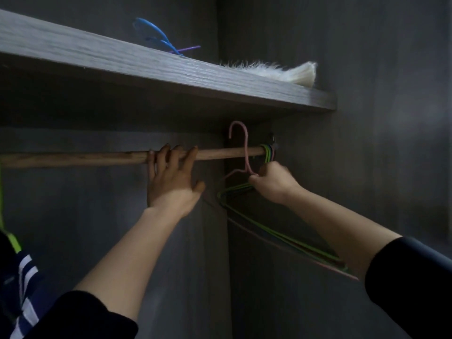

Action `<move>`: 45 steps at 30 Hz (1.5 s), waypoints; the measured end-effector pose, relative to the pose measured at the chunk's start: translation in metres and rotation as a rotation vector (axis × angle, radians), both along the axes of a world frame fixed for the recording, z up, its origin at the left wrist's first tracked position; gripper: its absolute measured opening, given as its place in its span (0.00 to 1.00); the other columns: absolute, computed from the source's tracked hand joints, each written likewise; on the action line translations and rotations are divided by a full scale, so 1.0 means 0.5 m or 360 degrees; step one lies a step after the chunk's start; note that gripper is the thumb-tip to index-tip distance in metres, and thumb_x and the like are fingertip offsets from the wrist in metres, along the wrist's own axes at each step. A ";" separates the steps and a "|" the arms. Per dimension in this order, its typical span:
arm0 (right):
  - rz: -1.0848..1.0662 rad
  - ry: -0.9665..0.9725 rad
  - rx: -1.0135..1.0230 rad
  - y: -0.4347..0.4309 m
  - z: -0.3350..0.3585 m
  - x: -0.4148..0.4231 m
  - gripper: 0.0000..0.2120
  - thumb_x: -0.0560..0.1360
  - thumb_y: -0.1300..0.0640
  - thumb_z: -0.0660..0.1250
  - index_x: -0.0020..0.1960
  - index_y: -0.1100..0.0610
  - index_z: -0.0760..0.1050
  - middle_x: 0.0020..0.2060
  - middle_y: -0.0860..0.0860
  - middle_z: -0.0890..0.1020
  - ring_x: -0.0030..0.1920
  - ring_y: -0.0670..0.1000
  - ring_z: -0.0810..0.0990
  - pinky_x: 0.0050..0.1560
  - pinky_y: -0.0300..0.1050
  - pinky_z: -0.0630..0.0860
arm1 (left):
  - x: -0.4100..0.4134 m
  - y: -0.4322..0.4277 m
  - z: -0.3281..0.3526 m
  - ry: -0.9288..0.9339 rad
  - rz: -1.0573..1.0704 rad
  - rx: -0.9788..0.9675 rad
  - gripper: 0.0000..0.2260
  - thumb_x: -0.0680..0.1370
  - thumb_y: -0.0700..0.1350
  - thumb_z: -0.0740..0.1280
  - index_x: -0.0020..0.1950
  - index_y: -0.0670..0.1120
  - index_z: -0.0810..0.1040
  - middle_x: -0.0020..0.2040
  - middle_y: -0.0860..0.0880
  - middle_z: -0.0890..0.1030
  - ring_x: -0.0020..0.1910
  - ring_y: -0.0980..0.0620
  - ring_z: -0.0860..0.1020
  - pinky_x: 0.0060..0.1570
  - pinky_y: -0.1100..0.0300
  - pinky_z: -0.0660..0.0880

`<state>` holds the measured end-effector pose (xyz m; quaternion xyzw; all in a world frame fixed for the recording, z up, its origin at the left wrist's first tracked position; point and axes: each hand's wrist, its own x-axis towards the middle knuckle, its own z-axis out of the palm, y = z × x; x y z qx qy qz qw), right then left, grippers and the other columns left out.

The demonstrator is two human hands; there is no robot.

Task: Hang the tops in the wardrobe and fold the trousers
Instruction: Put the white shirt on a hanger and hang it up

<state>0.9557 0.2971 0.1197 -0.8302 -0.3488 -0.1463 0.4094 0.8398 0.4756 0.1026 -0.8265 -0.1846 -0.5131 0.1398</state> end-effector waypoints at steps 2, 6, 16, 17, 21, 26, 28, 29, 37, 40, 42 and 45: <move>0.0098 0.0062 0.0029 0.017 -0.007 -0.017 0.08 0.79 0.53 0.63 0.48 0.57 0.77 0.41 0.52 0.79 0.39 0.49 0.78 0.34 0.41 0.71 | 0.001 -0.002 0.002 0.0021 0.0014 -0.0008 0.34 0.73 0.58 0.65 0.76 0.54 0.56 0.73 0.48 0.60 0.74 0.44 0.50 0.72 0.48 0.35; 0.0098 0.0076 0.0187 0.032 -0.051 -0.048 0.11 0.80 0.53 0.62 0.53 0.58 0.79 0.42 0.53 0.79 0.44 0.52 0.78 0.39 0.42 0.72 | 0.000 -0.004 0.002 0.0022 0.0008 -0.0037 0.36 0.71 0.58 0.67 0.76 0.53 0.57 0.73 0.47 0.61 0.75 0.43 0.50 0.72 0.48 0.36; 0.0173 0.0303 0.0113 -0.124 -0.135 -0.127 0.14 0.79 0.48 0.62 0.40 0.54 0.76 0.28 0.48 0.75 0.25 0.43 0.74 0.26 0.38 0.71 | -0.029 -0.118 -0.040 0.0273 -0.0109 -0.0464 0.35 0.75 0.56 0.66 0.77 0.52 0.52 0.77 0.42 0.51 0.75 0.39 0.49 0.73 0.43 0.50; 0.0162 0.0310 0.0094 -0.151 -0.140 -0.134 0.15 0.79 0.47 0.62 0.38 0.54 0.75 0.27 0.48 0.74 0.23 0.43 0.73 0.25 0.38 0.70 | -0.032 -0.143 -0.053 0.0280 -0.0153 -0.0530 0.34 0.76 0.55 0.65 0.77 0.52 0.53 0.77 0.41 0.52 0.74 0.38 0.51 0.72 0.42 0.52; 0.0100 0.0336 0.0048 -0.276 -0.171 -0.166 0.19 0.79 0.47 0.63 0.33 0.55 0.74 0.23 0.48 0.72 0.19 0.43 0.71 0.23 0.38 0.71 | -0.040 -0.255 -0.120 0.0265 -0.0346 -0.0735 0.31 0.77 0.51 0.66 0.76 0.50 0.56 0.76 0.44 0.54 0.74 0.42 0.53 0.68 0.42 0.61; 0.0011 0.0283 -0.0088 -0.475 -0.238 -0.205 0.21 0.79 0.47 0.62 0.32 0.59 0.75 0.23 0.50 0.74 0.22 0.47 0.74 0.27 0.40 0.73 | -0.069 -0.444 -0.214 0.0283 -0.0462 -0.0848 0.28 0.77 0.49 0.65 0.75 0.50 0.59 0.75 0.45 0.58 0.73 0.44 0.57 0.64 0.46 0.67; -0.0005 0.0309 -0.0133 -0.565 -0.269 -0.221 0.21 0.79 0.48 0.62 0.33 0.60 0.76 0.22 0.48 0.74 0.20 0.44 0.73 0.24 0.34 0.70 | -0.081 -0.533 -0.263 0.0261 -0.0521 -0.0814 0.27 0.76 0.47 0.65 0.74 0.48 0.62 0.73 0.45 0.61 0.71 0.45 0.59 0.61 0.48 0.69; -0.0027 0.0313 -0.0155 -0.613 -0.285 -0.227 0.21 0.79 0.49 0.62 0.32 0.59 0.76 0.20 0.45 0.73 0.19 0.43 0.72 0.23 0.31 0.68 | -0.087 -0.582 -0.289 0.0270 -0.0553 -0.0787 0.26 0.76 0.47 0.65 0.73 0.48 0.62 0.73 0.45 0.62 0.70 0.45 0.60 0.60 0.49 0.71; -0.0430 0.0417 -0.0495 -1.010 -0.449 -0.243 0.20 0.77 0.51 0.63 0.31 0.64 0.69 0.27 0.56 0.72 0.27 0.53 0.71 0.32 0.46 0.70 | -0.055 -0.979 -0.507 0.0738 -0.0864 -0.0739 0.24 0.76 0.49 0.62 0.72 0.49 0.63 0.72 0.46 0.63 0.70 0.47 0.61 0.63 0.50 0.68; -0.0558 0.0534 -0.0661 -1.148 -0.504 -0.244 0.19 0.78 0.50 0.62 0.33 0.60 0.72 0.29 0.55 0.76 0.33 0.55 0.76 0.35 0.45 0.70 | -0.009 -1.120 -0.563 0.0931 -0.1003 -0.0764 0.24 0.75 0.48 0.62 0.71 0.47 0.65 0.71 0.45 0.64 0.69 0.45 0.62 0.64 0.49 0.66; -0.0671 0.0607 -0.0696 -1.235 -0.543 -0.232 0.18 0.77 0.50 0.63 0.31 0.57 0.70 0.28 0.51 0.74 0.33 0.55 0.75 0.36 0.44 0.70 | 0.026 -1.213 -0.592 0.1044 -0.1080 -0.0743 0.24 0.75 0.48 0.62 0.71 0.46 0.65 0.71 0.45 0.65 0.68 0.44 0.63 0.62 0.49 0.68; -0.0810 0.0727 -0.0667 -1.361 -0.603 -0.207 0.17 0.76 0.50 0.64 0.30 0.56 0.70 0.31 0.53 0.76 0.38 0.57 0.79 0.40 0.48 0.74 | 0.084 -1.350 -0.637 0.1191 -0.1208 -0.0727 0.23 0.75 0.48 0.62 0.70 0.46 0.66 0.70 0.44 0.66 0.67 0.44 0.64 0.60 0.49 0.69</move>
